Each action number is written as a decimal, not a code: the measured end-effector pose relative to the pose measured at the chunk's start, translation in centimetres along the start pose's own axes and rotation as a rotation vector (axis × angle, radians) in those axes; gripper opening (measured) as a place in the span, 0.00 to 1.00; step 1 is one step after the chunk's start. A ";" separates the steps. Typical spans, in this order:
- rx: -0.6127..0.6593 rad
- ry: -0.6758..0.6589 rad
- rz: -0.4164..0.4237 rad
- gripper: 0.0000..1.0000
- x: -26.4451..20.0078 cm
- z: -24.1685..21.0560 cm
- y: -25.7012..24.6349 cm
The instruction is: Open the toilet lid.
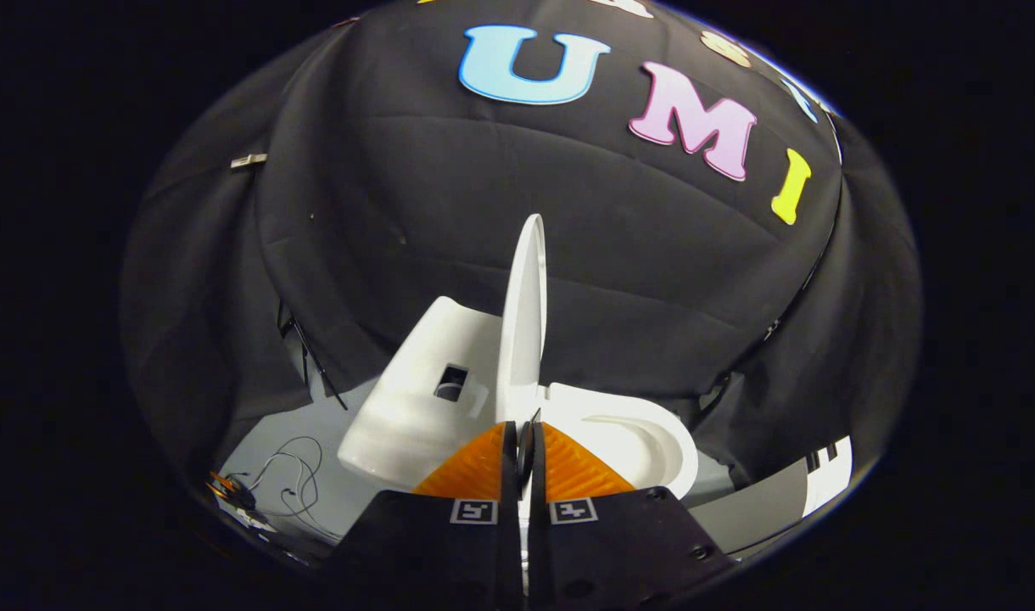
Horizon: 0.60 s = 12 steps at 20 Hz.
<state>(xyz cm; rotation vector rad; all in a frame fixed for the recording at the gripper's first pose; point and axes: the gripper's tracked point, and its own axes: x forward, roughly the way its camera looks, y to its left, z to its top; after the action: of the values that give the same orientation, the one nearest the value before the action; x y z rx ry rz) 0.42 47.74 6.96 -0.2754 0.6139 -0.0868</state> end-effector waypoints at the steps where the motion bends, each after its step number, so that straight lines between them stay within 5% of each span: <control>1: -0.019 -0.008 -0.006 0.09 0.0 0.2 0.6; 7: -0.078 -0.026 -0.046 0.11 0.3 0.3 2.0; 12: -0.034 -0.011 0.015 0.18 0.5 0.3 1.8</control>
<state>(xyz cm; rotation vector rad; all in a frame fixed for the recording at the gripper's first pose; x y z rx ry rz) 1.03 49.43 6.38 -0.3040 0.6065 -0.0604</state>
